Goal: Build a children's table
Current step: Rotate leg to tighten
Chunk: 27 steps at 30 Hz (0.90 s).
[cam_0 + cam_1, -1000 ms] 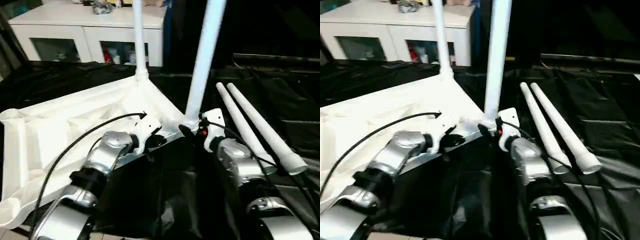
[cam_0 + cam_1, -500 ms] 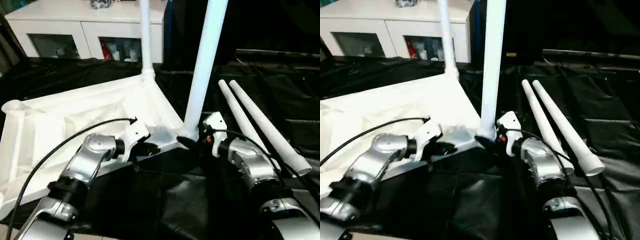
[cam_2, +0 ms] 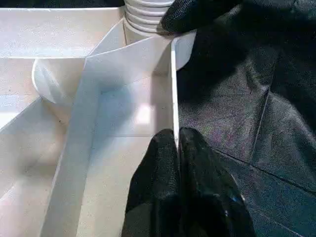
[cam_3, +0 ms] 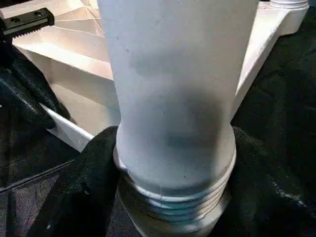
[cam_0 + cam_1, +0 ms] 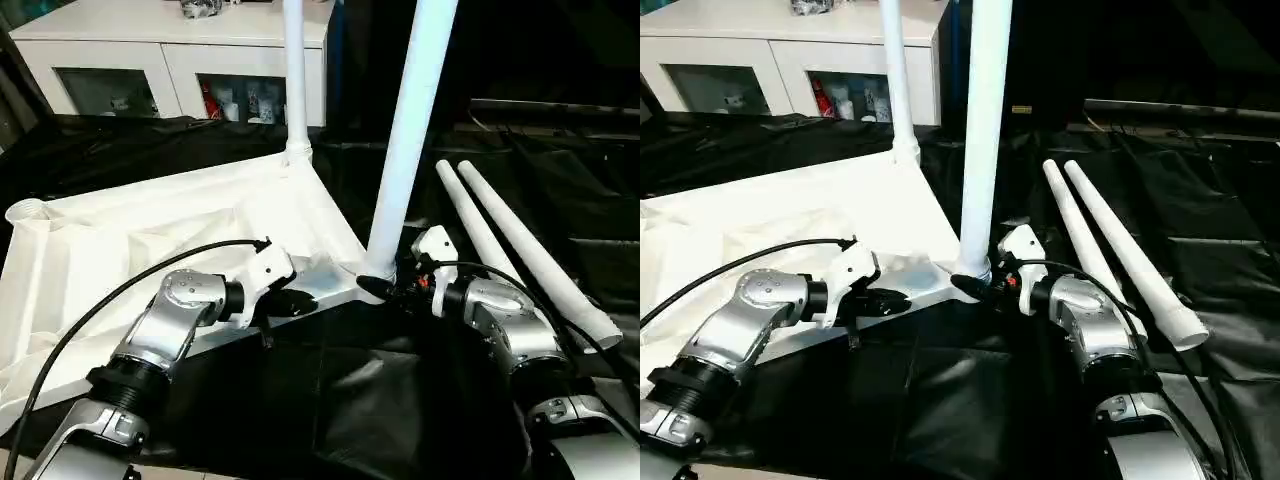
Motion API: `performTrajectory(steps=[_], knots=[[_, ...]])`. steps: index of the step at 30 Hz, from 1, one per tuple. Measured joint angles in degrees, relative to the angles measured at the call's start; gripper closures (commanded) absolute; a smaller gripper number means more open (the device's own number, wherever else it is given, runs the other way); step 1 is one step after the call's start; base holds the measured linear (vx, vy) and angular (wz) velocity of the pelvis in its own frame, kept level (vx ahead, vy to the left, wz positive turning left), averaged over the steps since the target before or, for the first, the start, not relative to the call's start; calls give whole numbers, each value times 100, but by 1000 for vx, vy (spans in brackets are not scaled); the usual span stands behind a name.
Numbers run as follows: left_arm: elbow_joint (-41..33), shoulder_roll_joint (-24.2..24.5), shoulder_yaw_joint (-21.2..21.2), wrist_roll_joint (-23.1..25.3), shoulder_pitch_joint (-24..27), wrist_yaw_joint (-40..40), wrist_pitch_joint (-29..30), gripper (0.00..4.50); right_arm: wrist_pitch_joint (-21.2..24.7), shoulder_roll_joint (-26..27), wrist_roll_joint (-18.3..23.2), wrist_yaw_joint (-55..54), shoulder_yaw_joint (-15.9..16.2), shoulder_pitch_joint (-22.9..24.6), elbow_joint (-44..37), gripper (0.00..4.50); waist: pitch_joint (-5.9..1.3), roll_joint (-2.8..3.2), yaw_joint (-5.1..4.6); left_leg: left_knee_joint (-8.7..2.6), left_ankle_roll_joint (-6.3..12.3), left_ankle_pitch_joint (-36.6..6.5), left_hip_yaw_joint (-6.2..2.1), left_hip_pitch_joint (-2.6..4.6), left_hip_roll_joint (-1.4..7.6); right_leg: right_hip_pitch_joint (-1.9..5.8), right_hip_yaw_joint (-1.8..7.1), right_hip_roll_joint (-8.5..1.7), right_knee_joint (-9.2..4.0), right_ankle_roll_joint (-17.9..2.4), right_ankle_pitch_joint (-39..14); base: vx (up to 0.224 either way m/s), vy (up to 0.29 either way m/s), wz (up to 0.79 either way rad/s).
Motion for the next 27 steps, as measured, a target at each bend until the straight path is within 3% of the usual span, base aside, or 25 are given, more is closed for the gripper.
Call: performTrajectory(steps=[6, 15, 18, 19, 22, 27], knots=[[35, -121, 39, 16, -18, 172, 87, 450, 0, 128, -21, -364, -19, 2, 20, 175, 0, 0, -13, 7, 0, 0, 0, 3, 1, 3, 1, 0, 6, -1, 1, 0, 0, 0], [1062, -1064, 64, 373, -697, 1581, 209, 450, 78, 903, -218, -3144, -491, -157, 310, 176, -1, 0, -6, 7, -17, 0, 24, 38, -4, 56, 17, -14, -7, 2, 31, 0, 0, 0], [1343, -1319, 64, 432, -850, 1846, 250, 450, 59, 1087, -286, -3710, -585, -161, 369, 176, -1, 1, 0, 4, -16, -1, 26, 81, -5, 112, 18, -16, -28, 7, 29, 0, 0, 0], [1391, -1357, 64, 454, -877, 1869, 246, 450, 36, 1108, -290, -3785, -598, -161, 386, 141, -1, 1, 1, -3, -16, -1, 27, 89, -7, 124, 19, -16, -37, 8, 28, 0, 0, 0], [1433, -1369, 62, 480, -894, 1870, 181, 450, -10, 1128, -254, -3770, -639, -151, 390, 106, -1, 1, 2, -16, -16, -1, 27, 87, -12, 129, 20, -17, -54, 13, 26, 0, 0, 0], [1436, -1273, 102, 476, -892, 1872, 109, 450, -76, 1111, -80, -3319, -668, -87, 310, 79, -1, 1, -37, -23, -16, -1, 26, 82, -11, 116, 19, -16, -54, 31, 44, 0, 0, 0]])
